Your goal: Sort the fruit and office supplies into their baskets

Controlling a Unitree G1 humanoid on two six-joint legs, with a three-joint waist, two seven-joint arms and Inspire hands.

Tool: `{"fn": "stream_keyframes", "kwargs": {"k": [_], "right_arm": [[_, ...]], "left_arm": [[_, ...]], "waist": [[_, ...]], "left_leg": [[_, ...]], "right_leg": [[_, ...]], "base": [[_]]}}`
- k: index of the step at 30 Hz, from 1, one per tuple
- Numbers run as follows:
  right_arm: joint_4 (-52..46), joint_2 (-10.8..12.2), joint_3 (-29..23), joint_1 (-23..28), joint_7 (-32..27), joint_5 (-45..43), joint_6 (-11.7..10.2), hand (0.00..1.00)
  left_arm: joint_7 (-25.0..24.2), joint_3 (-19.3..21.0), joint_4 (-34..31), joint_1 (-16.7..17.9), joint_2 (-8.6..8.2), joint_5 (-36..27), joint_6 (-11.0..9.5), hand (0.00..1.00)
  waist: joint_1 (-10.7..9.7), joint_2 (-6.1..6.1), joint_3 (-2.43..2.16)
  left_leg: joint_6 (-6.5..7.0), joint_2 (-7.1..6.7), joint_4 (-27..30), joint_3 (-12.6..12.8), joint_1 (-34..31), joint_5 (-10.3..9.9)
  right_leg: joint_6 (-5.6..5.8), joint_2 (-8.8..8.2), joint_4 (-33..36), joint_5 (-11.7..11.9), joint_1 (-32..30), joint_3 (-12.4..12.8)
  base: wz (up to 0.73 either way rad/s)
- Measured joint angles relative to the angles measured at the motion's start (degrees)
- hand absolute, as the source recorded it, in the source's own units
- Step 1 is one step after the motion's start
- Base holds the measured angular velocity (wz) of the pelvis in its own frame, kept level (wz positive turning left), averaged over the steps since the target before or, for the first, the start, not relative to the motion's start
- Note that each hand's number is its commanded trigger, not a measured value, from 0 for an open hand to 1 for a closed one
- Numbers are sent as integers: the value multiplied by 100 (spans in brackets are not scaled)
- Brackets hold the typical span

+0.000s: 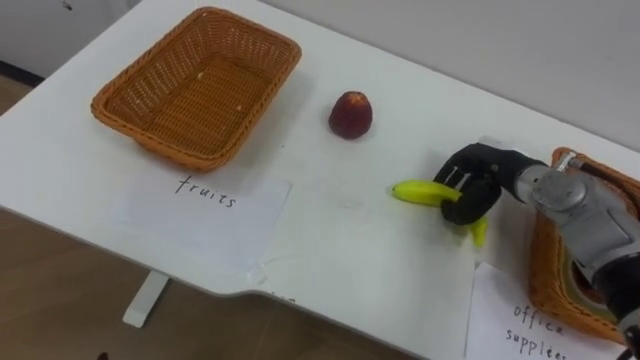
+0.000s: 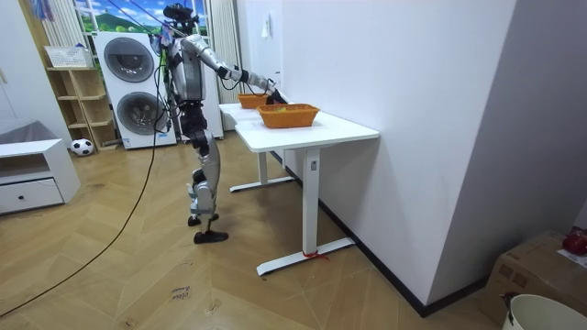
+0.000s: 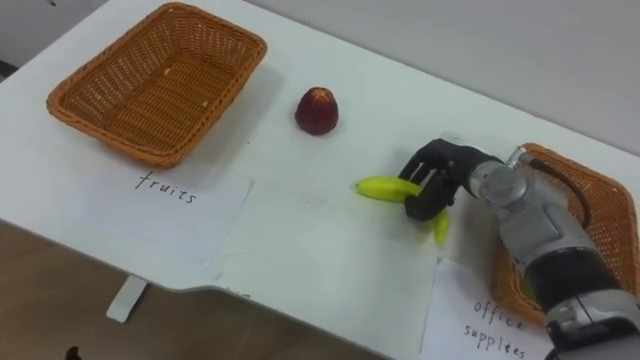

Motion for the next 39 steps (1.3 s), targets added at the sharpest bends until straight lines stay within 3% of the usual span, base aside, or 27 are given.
{"fn": "stream_keyframes", "kwargs": {"k": [7,13,18,27,32,34,39], "right_arm": [[-122,0,0,3,84,-31,17,100],[-965,0,-7,157,106,-245,42,100],[-1387,0,-44,157,121,-245,17,100],[-2065,1,-191,157,166,-501,19,100],[-2293,1,-476,157,219,-674,94,100],[-2362,2,-501,157,220,-670,104,100],[-2531,24,-546,158,214,-651,144,100]], "left_arm": [[0,0,-9,4,-16,-1,-1,0],[60,45,-8,137,-21,5,-1,0],[88,54,-32,203,-45,54,0,0],[154,244,-586,347,-166,70,4,0],[112,289,-591,345,-205,70,8,0],[112,294,-591,378,-220,67,8,0],[122,399,-667,450,-275,67,8,0]], "waist": [[-15,5,4],[-44,46,35],[-68,45,33],[-151,48,25],[-147,130,15],[-143,201,-17],[-136,261,-22]], "left_leg": [[0,-3,3,2,23,1],[1,-1,-3,-16,8,1],[1,-2,-3,-41,1,1],[1,-5,-6,-38,100,1],[1,-5,-16,-29,152,1],[5,-2,-49,-24,206,4],[16,-4,-134,-22,292,12]], "right_leg": [[0,-4,-7,0,25,0],[2,-6,-6,-2,10,-10],[2,-6,-5,-1,10,-19],[2,-11,-14,-2,120,-10],[2,-10,-6,-2,159,-7],[4,-7,2,-2,205,-9],[10,-8,1,-7,295,-18]], "base": [[0],[0],[1],[0],[0],[0],[0]]}}
